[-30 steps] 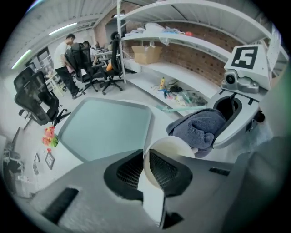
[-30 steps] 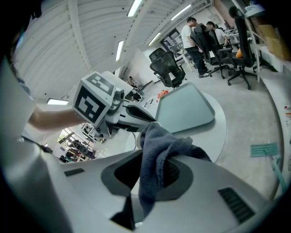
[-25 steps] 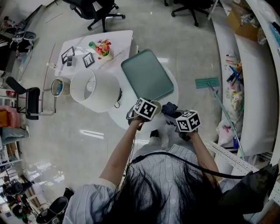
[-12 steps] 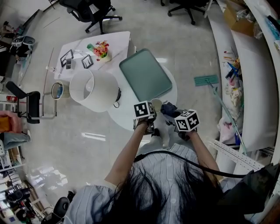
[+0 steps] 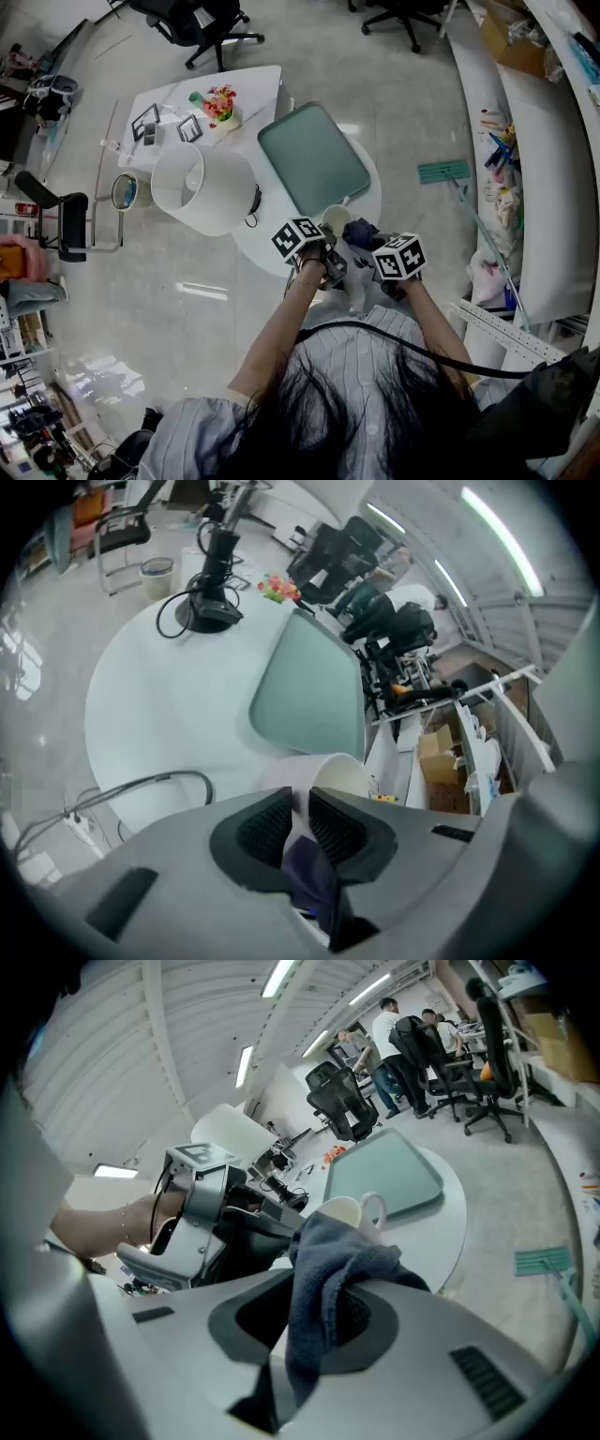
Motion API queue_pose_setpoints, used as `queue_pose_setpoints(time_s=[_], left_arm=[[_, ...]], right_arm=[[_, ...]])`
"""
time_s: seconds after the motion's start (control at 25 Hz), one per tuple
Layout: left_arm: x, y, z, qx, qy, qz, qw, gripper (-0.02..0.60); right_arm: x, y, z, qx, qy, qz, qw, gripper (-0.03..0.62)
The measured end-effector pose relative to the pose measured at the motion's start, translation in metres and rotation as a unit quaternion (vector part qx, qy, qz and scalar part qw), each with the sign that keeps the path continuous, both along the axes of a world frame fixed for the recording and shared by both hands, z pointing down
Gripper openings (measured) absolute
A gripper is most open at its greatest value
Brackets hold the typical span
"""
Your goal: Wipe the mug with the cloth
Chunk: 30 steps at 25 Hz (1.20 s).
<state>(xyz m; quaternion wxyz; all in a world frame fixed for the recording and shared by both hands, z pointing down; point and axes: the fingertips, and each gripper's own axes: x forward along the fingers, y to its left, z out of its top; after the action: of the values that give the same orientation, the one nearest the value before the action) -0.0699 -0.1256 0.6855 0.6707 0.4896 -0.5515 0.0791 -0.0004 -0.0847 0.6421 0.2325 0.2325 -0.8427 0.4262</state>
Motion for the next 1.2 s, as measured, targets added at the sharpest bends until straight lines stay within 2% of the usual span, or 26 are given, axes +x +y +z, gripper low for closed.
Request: queue_pose_setpoints(time_s=[0.12, 0.24, 0.32, 0.4, 0.48, 0.52, 0.6, 0.64, 0.72, 0.8, 0.92, 0.96, 1.0, 1.04, 1.08, 1.12, 1.2], left_arm=[[0.005, 0.005, 0.002, -0.011, 0.027, -0.038, 0.9989, 0.056], [0.007, 0.005, 0.003, -0.007, 0.033, -0.029, 0.9990, 0.057], [0.009, 0.003, 0.002, 0.004, 0.029, 0.010, 0.9995, 0.057], [0.009, 0.001, -0.001, 0.028, 0.011, 0.076, 0.9966, 0.058], [0.005, -0.003, -0.008, 0.060, -0.021, 0.160, 0.9850, 0.070], [0.002, -0.007, -0.013, 0.080, -0.039, 0.204, 0.9749, 0.079], [0.002, -0.018, -0.027, 0.125, -0.067, 0.296, 0.9447, 0.086], [0.004, -0.025, -0.034, 0.149, -0.078, 0.341, 0.9250, 0.086], [0.009, -0.040, -0.045, 0.188, -0.106, 0.424, 0.8797, 0.086], [0.014, -0.054, -0.050, 0.215, -0.140, 0.503, 0.8251, 0.086], [0.029, -0.062, -0.044, 0.229, -0.176, 0.619, 0.7307, 0.086], [0.035, -0.061, -0.040, 0.226, -0.180, 0.650, 0.7033, 0.086], [0.041, -0.058, -0.035, 0.222, -0.178, 0.675, 0.6805, 0.086], [0.046, -0.055, -0.030, 0.216, -0.172, 0.696, 0.6628, 0.086], [0.049, -0.052, -0.025, 0.209, -0.166, 0.712, 0.6499, 0.086], [0.051, -0.050, -0.021, 0.202, -0.163, 0.722, 0.6407, 0.086], [0.050, -0.049, -0.011, 0.191, -0.174, 0.733, 0.6289, 0.084]], right_arm=[[-0.001, 0.000, 0.001, -0.002, 0.001, -0.001, 1.000, 0.080], [-0.001, -0.001, 0.002, -0.002, 0.002, -0.001, 1.000, 0.080], [0.000, -0.001, 0.003, -0.003, 0.002, 0.000, 1.000, 0.080], [0.000, 0.000, 0.003, -0.005, 0.001, 0.000, 1.000, 0.080], [-0.001, 0.000, 0.002, -0.005, 0.000, 0.000, 1.000, 0.080], [-0.002, 0.000, 0.002, -0.005, 0.000, 0.000, 1.000, 0.080], [-0.001, 0.000, 0.002, -0.005, 0.000, 0.000, 1.000, 0.080], [0.000, 0.000, 0.002, -0.006, -0.001, 0.001, 1.000, 0.080], [0.000, 0.000, 0.003, -0.009, -0.004, 0.005, 1.000, 0.080], [0.000, 0.000, 0.003, -0.012, -0.008, 0.008, 1.000, 0.080], [-0.001, 0.000, 0.004, -0.015, -0.010, 0.010, 1.000, 0.080], [-0.001, 0.000, 0.004, -0.016, -0.011, 0.011, 1.000, 0.080], [-0.001, 0.000, 0.003, -0.016, -0.011, 0.012, 1.000, 0.080], [-0.001, 0.000, 0.004, -0.016, -0.011, 0.012, 1.000, 0.080], [-0.001, 0.000, 0.004, -0.017, -0.011, 0.013, 1.000, 0.080], [-0.001, 0.000, 0.004, -0.017, -0.011, 0.013, 1.000, 0.080], [-0.002, 0.000, 0.004, -0.020, -0.011, 0.013, 1.000, 0.080]])
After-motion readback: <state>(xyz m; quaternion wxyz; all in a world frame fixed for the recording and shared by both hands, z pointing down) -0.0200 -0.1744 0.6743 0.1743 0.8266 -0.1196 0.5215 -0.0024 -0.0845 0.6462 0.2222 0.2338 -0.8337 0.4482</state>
